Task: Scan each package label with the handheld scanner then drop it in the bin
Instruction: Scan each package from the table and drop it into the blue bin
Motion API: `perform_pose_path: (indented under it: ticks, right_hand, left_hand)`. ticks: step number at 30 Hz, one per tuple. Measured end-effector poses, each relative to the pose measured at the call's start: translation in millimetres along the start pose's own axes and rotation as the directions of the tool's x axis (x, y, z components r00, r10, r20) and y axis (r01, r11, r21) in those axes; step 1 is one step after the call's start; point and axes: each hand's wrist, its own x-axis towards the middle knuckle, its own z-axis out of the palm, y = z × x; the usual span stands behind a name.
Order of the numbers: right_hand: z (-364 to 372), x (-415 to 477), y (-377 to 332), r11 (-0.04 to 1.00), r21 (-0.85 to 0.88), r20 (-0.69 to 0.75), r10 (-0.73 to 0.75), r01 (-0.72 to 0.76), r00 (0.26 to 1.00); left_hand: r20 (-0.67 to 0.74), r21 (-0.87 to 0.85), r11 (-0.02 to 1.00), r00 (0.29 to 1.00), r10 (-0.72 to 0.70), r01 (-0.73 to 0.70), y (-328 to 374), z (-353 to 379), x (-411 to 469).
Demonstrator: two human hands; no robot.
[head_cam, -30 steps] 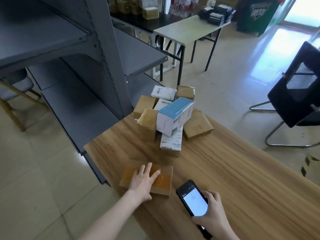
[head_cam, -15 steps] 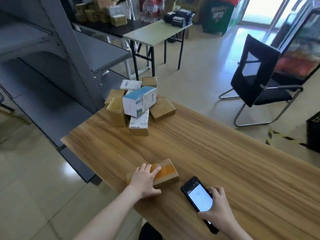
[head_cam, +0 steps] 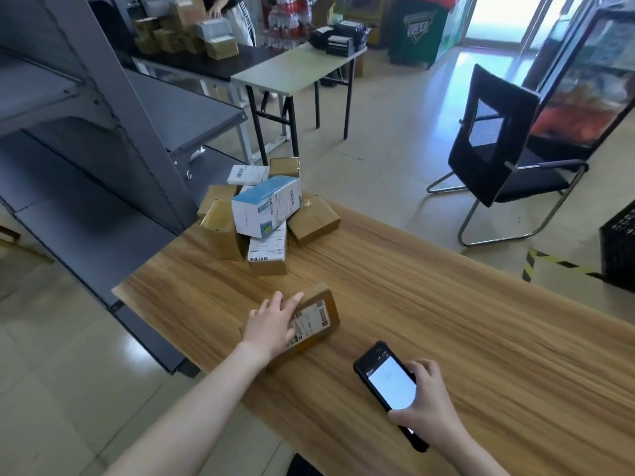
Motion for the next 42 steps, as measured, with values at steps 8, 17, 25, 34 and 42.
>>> perform_pose_path:
  ticks: [8, 17, 25, 34, 42]
  right_hand:
    - [4, 39, -34, 0.999, -0.039, 0.020, 0.009, -0.008, 1.000]
    - [22, 74, -64, 0.995, -0.100, 0.066, 0.027, -0.020, 0.997]
    - [29, 92, -89, 0.986, -0.165, 0.106, 0.023, -0.005, 0.994]
    - [37, 94, -108, 0.990, -0.074, 0.056, 0.122, -0.118, 0.991]
    - [36, 94, -100, 0.967, -0.003, -0.040, 0.256, -0.256, 0.966]
  left_hand:
    - [0.212, -0.129, 0.990, 0.977, -0.032, 0.061, -41, 9, 40]
    - [0.212, -0.300, 0.954, 0.975, 0.062, 0.005, -64, 24, 60]
    - [0.234, -0.130, 0.979, 0.964, -0.124, 0.158, -69, 53, 16]
    - [-0.104, -0.024, 0.999, 0.994, 0.027, -0.029, -57, 37, 52]
    - [-0.127, -0.003, 0.977, 0.969, 0.211, -0.213, -37, 37, 79]
